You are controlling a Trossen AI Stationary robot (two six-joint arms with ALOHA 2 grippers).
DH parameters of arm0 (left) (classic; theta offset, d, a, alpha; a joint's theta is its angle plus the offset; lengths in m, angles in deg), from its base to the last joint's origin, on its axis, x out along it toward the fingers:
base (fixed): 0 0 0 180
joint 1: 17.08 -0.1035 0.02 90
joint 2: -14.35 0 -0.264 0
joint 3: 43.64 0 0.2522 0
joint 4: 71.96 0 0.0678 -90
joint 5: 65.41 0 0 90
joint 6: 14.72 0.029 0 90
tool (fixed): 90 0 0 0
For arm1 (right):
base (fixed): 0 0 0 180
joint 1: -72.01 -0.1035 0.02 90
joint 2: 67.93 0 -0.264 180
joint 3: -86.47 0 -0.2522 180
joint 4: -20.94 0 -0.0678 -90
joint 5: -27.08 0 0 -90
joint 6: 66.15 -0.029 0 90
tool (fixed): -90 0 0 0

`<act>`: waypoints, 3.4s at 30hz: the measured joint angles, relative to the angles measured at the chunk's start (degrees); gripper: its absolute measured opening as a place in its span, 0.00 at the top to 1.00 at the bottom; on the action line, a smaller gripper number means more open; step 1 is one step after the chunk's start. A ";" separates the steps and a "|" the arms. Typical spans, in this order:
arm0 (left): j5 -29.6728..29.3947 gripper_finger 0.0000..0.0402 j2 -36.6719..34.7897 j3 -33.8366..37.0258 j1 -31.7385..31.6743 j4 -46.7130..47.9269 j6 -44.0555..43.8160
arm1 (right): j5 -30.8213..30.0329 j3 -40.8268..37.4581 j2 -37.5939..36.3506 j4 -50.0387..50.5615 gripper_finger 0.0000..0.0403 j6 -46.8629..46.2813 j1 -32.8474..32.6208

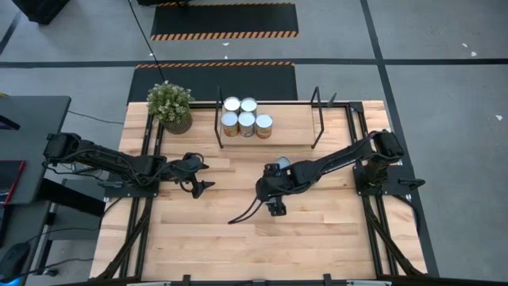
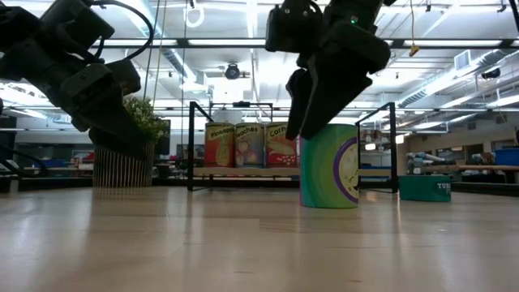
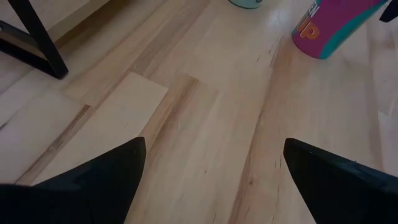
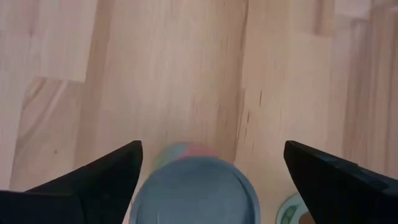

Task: Pick and place cans onto a shelf
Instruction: Put the canned mixed vegetables on the shelf

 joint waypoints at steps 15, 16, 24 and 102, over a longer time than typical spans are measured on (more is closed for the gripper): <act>0.00 0.04 0.00 0.00 0.00 0.48 0.17 | 1.99 1.27 0.28 -0.34 0.01 -0.47 1.78; 0.01 0.04 0.00 0.00 0.00 0.48 0.20 | 1.99 2.20 0.23 -0.34 0.01 -0.36 1.91; 0.01 0.04 0.01 0.00 -0.04 0.47 0.47 | -6.81 10.76 -0.05 8.60 0.01 2.10 6.20; -4.99 0.04 0.00 0.00 -0.04 -1.60 9.01 | 12.04 35.10 16.46 27.73 0.22 30.74 48.16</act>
